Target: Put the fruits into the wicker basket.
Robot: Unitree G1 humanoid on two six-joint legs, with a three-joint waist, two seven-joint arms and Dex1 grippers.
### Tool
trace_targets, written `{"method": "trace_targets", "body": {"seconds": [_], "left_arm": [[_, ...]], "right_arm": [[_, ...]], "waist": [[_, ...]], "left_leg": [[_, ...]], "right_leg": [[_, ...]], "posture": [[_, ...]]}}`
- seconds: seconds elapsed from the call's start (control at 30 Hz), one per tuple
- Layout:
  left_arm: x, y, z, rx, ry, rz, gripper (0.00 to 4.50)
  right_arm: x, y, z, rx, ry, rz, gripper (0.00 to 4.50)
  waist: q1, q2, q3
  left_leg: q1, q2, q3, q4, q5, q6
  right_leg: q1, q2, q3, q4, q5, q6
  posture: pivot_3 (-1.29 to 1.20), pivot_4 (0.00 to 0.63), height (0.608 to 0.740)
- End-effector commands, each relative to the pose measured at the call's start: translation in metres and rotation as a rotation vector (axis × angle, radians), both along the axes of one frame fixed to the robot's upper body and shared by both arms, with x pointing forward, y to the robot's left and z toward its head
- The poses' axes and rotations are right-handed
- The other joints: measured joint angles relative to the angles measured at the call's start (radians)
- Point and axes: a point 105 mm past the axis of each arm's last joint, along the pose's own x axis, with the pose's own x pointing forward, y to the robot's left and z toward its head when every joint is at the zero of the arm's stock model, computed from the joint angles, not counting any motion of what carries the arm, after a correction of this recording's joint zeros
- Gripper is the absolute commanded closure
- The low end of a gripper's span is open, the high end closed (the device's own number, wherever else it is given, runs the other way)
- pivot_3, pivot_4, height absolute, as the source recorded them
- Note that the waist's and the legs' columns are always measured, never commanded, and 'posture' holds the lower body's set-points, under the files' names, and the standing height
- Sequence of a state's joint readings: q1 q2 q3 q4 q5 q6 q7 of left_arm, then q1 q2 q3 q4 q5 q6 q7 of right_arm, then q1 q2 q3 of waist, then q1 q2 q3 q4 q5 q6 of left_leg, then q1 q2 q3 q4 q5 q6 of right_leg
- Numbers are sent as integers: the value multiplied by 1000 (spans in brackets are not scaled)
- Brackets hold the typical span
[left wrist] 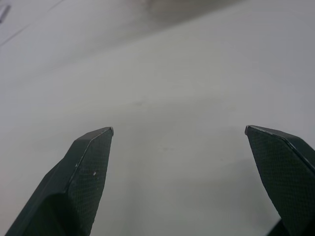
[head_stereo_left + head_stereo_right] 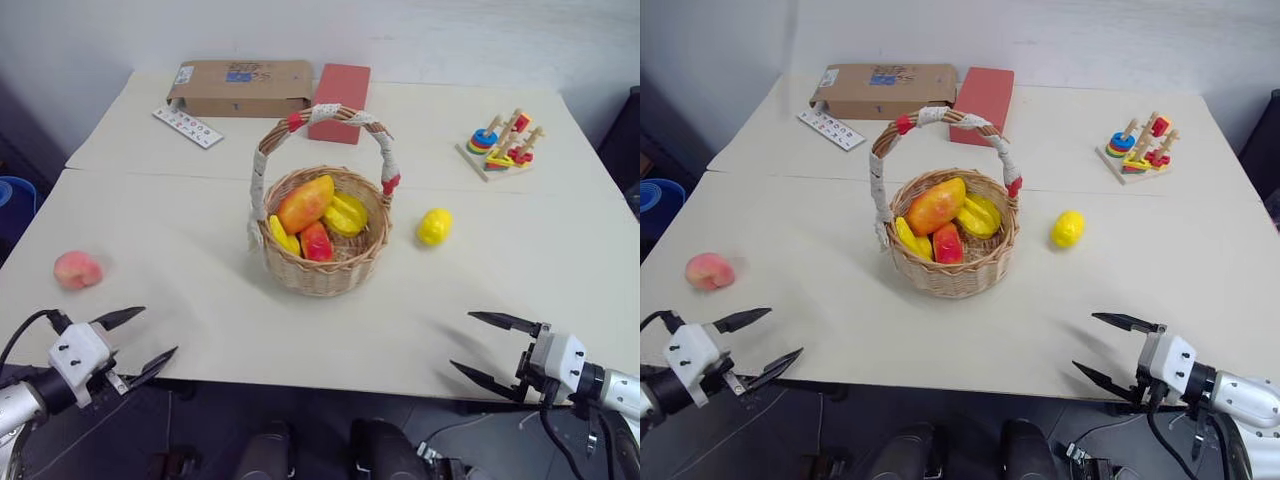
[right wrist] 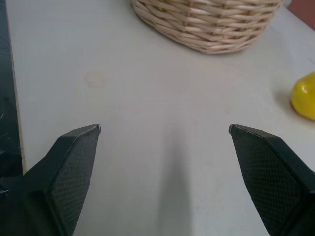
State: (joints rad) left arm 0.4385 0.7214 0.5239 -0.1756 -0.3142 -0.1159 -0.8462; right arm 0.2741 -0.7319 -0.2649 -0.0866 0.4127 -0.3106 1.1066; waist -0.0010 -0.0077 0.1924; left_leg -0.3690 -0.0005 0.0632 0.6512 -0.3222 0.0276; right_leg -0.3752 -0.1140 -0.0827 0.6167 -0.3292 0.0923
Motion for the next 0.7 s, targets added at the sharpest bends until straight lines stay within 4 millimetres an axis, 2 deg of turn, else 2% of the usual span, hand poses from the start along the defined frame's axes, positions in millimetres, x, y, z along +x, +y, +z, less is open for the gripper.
{"method": "trace_targets", "body": {"seconds": [0.03, 0.17, 0.37, 0.53, 0.6, 0.7], "left_arm": [[-9, 3, 2, 16, 54, -7, 0], [-8, -7, 7, -37, 39, -37, 0], [-14, -12, 7, -86, 45, -30, 0], [-17, -6, 9, -148, 34, 47, 0], [-20, 1, 12, -180, -2, 115, 0], [-27, 18, 17, -265, -74, 285, 0]], "right_arm": [[9, 6, 16, 96, -28, -14, 160], [11, 10, 13, 70, 6, 40, 160], [15, 17, 11, 67, 16, 85, 160], [12, 27, 6, 80, 58, 160, 160], [13, 36, 12, 125, 27, 208, 160], [20, 57, 36, 268, -42, 256, 160]], "waist": [[-6, 0, 0], [-3, 0, 1], [0, 2, 1], [-3, 2, 1], [-4, 2, 1], [-5, 2, 1]], "left_leg": [[0, 0, 1, 0, 0, 0], [1, 0, 1, 1, 0, 0], [0, 1, 0, 0, 1, 0], [0, 0, 1, 1, 1, 0], [0, 0, 1, 1, 1, 0], [0, 1, 1, 2, 0, 0]], "right_leg": [[0, 0, 0, 0, 0, 0], [0, 0, 0, 0, 0, 0], [0, 0, -1, 1, 0, 0], [0, 0, -1, 1, 0, 0], [0, 0, -1, 1, 0, 0], [0, 0, -1, 2, 0, 0]], "posture": [[0, 150, 740], [0, 150, 740], [0, 150, 740], [0, 150, 740], [0, 150, 740], [0, 150, 740]]}}
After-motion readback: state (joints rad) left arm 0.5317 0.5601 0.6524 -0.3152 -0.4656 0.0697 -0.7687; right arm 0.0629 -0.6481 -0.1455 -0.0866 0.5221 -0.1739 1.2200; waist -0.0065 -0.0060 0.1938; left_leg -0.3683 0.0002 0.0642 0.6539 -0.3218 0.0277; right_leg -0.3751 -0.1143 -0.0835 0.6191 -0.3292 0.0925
